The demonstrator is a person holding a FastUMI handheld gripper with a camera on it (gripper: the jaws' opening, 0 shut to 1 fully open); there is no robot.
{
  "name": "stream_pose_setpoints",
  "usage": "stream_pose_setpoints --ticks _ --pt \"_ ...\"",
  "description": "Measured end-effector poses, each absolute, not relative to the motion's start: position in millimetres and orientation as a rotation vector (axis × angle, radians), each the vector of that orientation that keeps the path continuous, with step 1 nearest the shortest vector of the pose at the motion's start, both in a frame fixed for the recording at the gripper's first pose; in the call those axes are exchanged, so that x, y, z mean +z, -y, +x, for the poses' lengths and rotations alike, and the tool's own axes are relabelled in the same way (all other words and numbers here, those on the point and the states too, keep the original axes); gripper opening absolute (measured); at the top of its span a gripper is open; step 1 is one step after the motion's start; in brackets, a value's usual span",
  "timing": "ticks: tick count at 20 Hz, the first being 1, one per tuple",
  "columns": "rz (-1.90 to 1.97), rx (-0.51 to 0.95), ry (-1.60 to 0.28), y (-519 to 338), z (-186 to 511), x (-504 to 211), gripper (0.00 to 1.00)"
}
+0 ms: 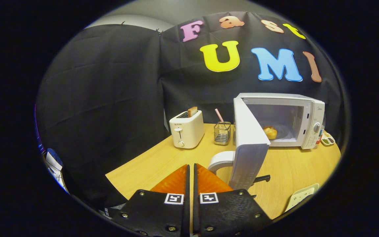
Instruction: Open the microwave, put the food inside, and close the microwave door.
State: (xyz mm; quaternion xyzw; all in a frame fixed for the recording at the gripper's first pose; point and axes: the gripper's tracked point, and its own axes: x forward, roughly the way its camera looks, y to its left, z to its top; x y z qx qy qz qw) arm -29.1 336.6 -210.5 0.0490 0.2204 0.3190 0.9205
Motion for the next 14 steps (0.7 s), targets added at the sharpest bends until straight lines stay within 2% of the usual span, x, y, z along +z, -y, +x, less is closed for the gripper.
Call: stream_pose_setpoints --ticks 2,14 --pt "0.095 0.649 -0.451 -330.7 -25.8 -211.4 0.01" --pt "0.061 0.526 -0.49 -240.7 27.0 -222.0 0.01"
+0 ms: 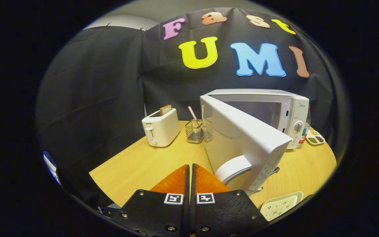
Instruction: Open the microwave, put the food inside, and close the microwave door.
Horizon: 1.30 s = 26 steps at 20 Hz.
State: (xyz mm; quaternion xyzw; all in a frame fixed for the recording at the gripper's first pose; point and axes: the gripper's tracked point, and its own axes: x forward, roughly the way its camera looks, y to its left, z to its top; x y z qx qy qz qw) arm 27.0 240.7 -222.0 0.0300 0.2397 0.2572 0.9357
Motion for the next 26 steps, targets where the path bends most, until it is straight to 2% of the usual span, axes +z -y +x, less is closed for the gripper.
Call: stream_pose_setpoints --ticks 14,26 --pt "0.084 0.383 -0.509 -155.0 120.0 -237.6 0.01" --pt "0.094 0.315 -0.496 -114.0 205.0 -250.5 0.01"
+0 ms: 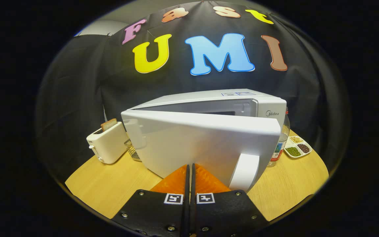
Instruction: Open the microwave, put the food inside, and close the microwave door.
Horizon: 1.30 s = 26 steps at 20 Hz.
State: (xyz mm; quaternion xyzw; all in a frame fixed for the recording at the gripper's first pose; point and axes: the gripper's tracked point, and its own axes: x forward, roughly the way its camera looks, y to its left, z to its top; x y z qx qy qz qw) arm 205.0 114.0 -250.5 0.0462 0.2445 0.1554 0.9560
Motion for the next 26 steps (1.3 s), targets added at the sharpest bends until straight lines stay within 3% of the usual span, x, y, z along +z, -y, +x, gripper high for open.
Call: stream_pose_setpoints --ticks 16,26 --pt "0.147 0.208 -0.497 -86.7 282.7 -265.8 0.01" --pt "0.126 0.171 -0.492 -87.9 287.9 -271.4 0.02"
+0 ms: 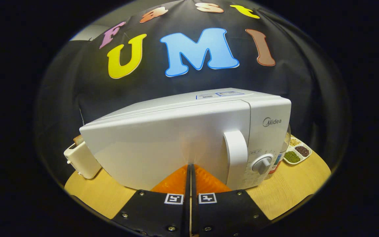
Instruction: Open the microwave, put the food inside, and close the microwave door.
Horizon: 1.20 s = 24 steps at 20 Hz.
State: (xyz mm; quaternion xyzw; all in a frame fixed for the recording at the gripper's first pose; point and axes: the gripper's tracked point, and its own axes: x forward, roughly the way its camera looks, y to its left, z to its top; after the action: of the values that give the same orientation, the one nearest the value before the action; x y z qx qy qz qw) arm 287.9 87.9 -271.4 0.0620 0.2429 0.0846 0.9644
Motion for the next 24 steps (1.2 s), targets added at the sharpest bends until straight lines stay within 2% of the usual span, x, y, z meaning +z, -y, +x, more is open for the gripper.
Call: stream_pose_setpoints --ticks 9,16,22,23,24 --pt "0.073 0.16 -0.349 -73.2 239.0 -196.0 0.04" --pt "0.034 0.106 -0.218 -61.6 161.6 -129.0 0.04" --pt "0.06 0.1 -0.177 -72.0 97.2 -100.4 0.05" --pt "0.067 0.102 -0.175 -74.1 87.3 -97.8 0.1" --pt "0.072 0.104 -0.17 -76.9 77.8 -95.4 0.28"
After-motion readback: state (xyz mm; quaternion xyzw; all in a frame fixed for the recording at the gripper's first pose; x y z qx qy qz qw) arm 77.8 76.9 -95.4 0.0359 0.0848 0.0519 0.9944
